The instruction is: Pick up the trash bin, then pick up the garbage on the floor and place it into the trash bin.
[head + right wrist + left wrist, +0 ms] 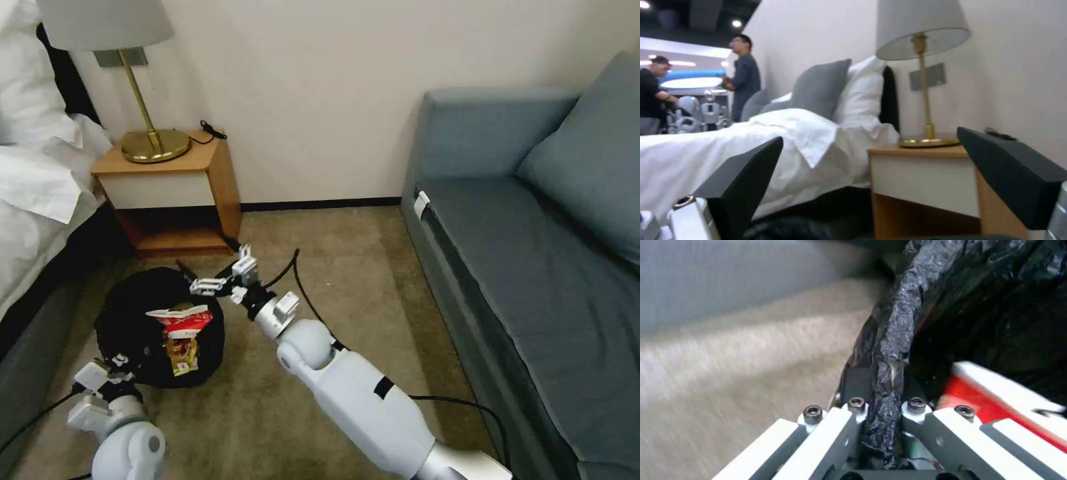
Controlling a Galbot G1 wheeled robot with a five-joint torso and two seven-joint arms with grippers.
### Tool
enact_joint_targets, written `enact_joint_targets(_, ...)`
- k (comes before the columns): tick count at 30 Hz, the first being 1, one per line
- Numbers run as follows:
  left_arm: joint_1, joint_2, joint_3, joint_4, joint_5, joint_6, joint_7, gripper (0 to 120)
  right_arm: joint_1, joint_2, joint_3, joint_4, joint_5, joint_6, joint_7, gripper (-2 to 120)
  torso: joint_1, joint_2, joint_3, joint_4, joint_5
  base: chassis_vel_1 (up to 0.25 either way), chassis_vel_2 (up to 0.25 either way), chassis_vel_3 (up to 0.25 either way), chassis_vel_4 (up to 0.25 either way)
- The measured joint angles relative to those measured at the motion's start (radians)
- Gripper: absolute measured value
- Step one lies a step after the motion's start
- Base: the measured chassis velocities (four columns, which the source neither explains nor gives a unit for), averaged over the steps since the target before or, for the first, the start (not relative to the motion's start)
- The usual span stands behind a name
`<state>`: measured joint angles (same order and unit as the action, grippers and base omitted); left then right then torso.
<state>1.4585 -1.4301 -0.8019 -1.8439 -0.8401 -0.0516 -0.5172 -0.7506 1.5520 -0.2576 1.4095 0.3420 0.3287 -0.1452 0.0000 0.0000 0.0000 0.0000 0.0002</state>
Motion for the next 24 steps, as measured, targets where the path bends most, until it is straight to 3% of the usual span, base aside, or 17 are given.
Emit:
enact_joint_targets(2,-0.020,-0.003,-0.003,-0.030,-0.093,0.042,-0.072,3,-0.028,-0.017,0.022,0.004,-0.001,-0.001,-0.007,100,0.000,0.000,0.000,-0.0002,-0.0001,0.000,0.000,0.000,0.000)
enact_joint_targets(4,-0.027,-0.004,-0.005,-0.037,-0.113,0.053,-0.098,3,-0.039,-0.021,0.027,0.008,-0.003,-0.002,-0.010,100,0.000,0.000,0.000,-0.0002,0.0000,0.000,0.000,0.000,0.000)
enact_joint_targets(6,-0.051,-0.006,-0.015,-0.057,-0.178,0.084,-0.179,3,-0.067,-0.032,0.037,0.013,-0.010,-0.002,-0.024,100,0.000,0.000,0.000,0.0001,0.0000,0.000,0.000,0.000,0.000)
enact_joint_targets(10,-0.079,-0.003,-0.019,-0.072,-0.224,0.127,-0.267,3,-0.085,-0.035,0.051,0.015,-0.018,-0.002,-0.036,100,0.000,0.000,0.000,-0.0001,-0.0001,0.000,0.000,0.000,0.000)
enact_joint_targets(17,-0.123,0.011,-0.020,-0.060,-0.247,0.174,-0.336,3,-0.102,-0.039,0.062,0.025,-0.022,-0.004,-0.049,100,0.000,0.000,0.000,0.0000,0.0000,0.000,0.000,0.000,0.000)
enact_joint_targets(24,-0.169,0.017,-0.010,-0.005,-0.248,0.217,-0.386,3,-0.129,-0.048,0.078,0.032,-0.026,-0.004,-0.072,100,0.000,0.000,0.000,0.0001,-0.0001,0.000,0.000,0.000,0.000)
